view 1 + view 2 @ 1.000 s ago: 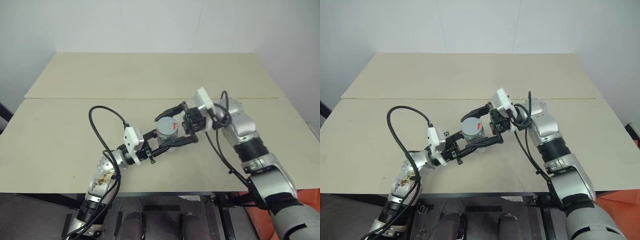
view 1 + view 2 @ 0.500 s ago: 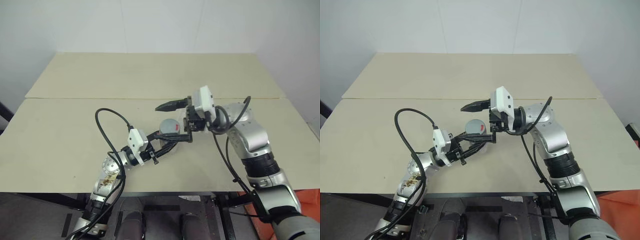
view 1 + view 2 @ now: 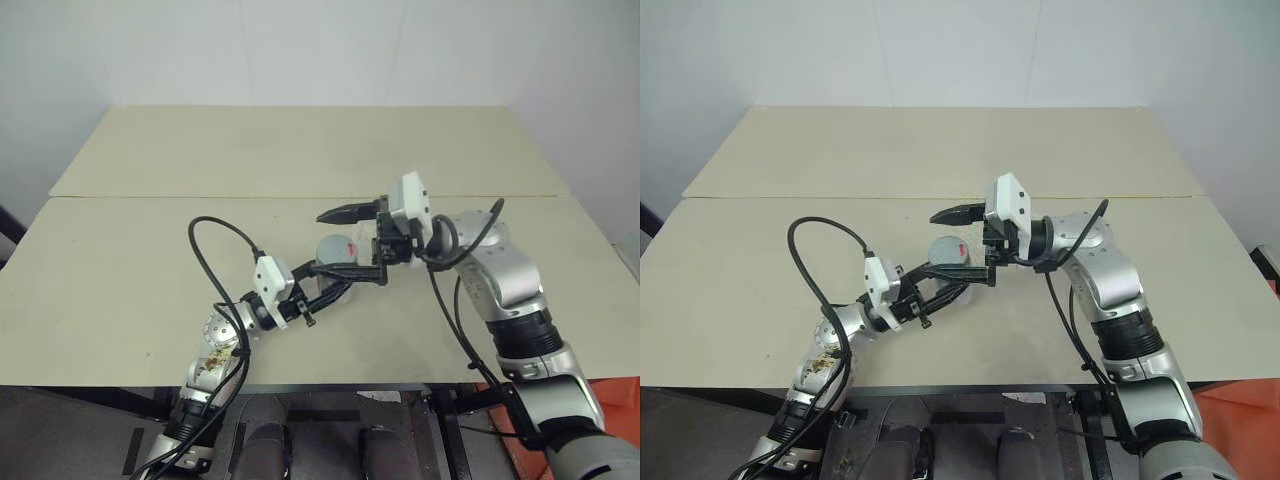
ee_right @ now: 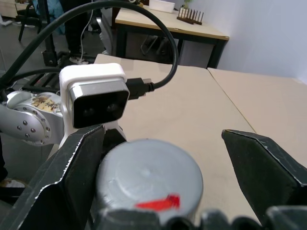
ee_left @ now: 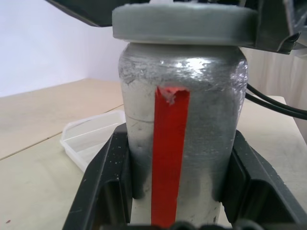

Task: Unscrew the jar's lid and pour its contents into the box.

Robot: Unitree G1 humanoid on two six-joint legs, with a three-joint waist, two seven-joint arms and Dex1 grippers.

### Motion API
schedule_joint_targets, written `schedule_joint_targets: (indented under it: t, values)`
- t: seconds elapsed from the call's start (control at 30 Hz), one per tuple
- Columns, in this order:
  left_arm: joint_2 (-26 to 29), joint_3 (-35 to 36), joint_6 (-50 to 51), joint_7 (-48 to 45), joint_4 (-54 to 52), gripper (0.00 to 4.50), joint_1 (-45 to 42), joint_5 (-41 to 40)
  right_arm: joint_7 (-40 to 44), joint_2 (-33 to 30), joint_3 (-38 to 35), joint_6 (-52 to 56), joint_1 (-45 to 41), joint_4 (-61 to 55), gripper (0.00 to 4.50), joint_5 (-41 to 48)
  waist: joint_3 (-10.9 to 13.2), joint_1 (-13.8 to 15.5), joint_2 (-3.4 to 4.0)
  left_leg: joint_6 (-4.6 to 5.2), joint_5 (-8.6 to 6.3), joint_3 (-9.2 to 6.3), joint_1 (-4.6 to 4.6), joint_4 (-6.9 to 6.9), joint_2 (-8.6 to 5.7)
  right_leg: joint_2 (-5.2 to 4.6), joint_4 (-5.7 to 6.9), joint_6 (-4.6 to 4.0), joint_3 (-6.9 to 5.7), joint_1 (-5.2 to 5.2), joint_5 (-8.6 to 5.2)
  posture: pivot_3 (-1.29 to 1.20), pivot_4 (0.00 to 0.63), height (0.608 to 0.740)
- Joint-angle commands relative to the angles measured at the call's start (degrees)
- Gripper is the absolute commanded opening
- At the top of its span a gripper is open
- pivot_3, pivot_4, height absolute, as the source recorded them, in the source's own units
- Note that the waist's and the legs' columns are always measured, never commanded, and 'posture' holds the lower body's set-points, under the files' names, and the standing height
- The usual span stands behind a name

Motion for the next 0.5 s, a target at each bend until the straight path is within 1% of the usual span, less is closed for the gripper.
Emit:
schedule_joint_targets:
  t: [0.03, 0.2, 0.5]
  values:
    - [-0.01, 0.67, -1.95, -0.25, -3.35, 1.96, 0.86, -1.21, 1.02, -1.16, -2.46, -1.02, -0.1, -0.05, 4.46, 0.38, 0.0, 0.0, 0.0, 0.0, 0.0, 0.0, 0.0, 0.0, 0.0, 0.0, 0.0, 0.0, 0.0, 0.0, 0.0, 0.0, 0.15, 0.74]
    - [-0.03, 0.93, -2.16, 0.16, -3.59, 1.96, 1.2, -0.9, 2.4, -1.75, -2.78, -2.1, 0.25, 1.54, 4.46, 0.01, 0.0, 0.0, 0.0, 0.0, 0.0, 0.0, 0.0, 0.01, 0.0, 0.0, 0.01, 0.0, 0.0, 0.01, 0.0, 0.0, 0.15, 0.74]
    - [0.08, 0.84, -2.26, 0.29, -3.66, 1.96, 1.27, -0.83, 2.56, -2.57, -4.61, -1.54, 0.44, 3.73, 4.46, 0.31, 0.0, 0.0, 0.0, 0.0, 0.0, 0.0, 0.0, 0.0, 0.0, 0.0, 0.0, 0.0, 0.0, 0.01, 0.0, 0.0, 0.15, 0.74]
